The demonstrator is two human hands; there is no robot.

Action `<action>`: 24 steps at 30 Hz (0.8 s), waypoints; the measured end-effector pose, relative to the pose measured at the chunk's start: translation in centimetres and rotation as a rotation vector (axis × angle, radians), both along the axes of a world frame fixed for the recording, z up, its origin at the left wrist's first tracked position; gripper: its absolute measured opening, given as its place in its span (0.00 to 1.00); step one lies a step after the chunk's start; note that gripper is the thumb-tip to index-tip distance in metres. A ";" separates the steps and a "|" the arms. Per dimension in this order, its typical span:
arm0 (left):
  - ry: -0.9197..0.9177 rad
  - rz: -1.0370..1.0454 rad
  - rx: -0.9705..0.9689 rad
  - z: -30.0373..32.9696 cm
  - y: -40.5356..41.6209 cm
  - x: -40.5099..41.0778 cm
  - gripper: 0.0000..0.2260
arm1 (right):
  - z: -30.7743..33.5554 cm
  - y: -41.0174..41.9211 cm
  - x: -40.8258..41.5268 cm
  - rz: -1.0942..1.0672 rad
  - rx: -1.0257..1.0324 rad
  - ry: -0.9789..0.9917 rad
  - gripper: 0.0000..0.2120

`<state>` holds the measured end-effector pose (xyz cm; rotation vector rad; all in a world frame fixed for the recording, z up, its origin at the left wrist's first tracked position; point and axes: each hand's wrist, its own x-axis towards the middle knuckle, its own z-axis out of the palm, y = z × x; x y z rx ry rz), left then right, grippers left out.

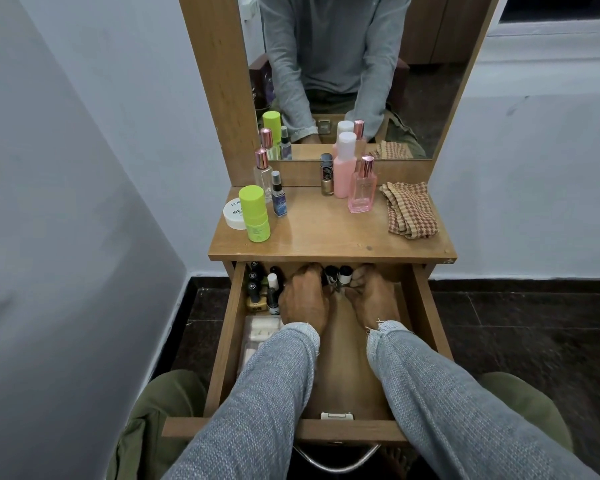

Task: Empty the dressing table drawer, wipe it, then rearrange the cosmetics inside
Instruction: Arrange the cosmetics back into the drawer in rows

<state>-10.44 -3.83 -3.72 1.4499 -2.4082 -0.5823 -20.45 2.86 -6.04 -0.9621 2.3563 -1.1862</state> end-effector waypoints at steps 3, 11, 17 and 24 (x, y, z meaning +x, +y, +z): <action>-0.001 0.004 -0.019 -0.1 0.0 0.0 0.06 | 0.0 0.1 0.0 0.009 0.001 -0.002 0.10; 0.015 0.014 -0.013 -0.2 0.0 -0.1 0.06 | 0.3 0.1 -0.1 0.024 0.001 -0.010 0.09; 0.014 0.017 0.014 -0.1 0.1 -0.1 0.06 | 0.0 0.1 -0.1 0.027 -0.011 0.004 0.09; 0.023 0.005 0.037 0.5 0.4 0.2 0.08 | 0.4 0.3 -0.1 0.026 0.053 -0.006 0.09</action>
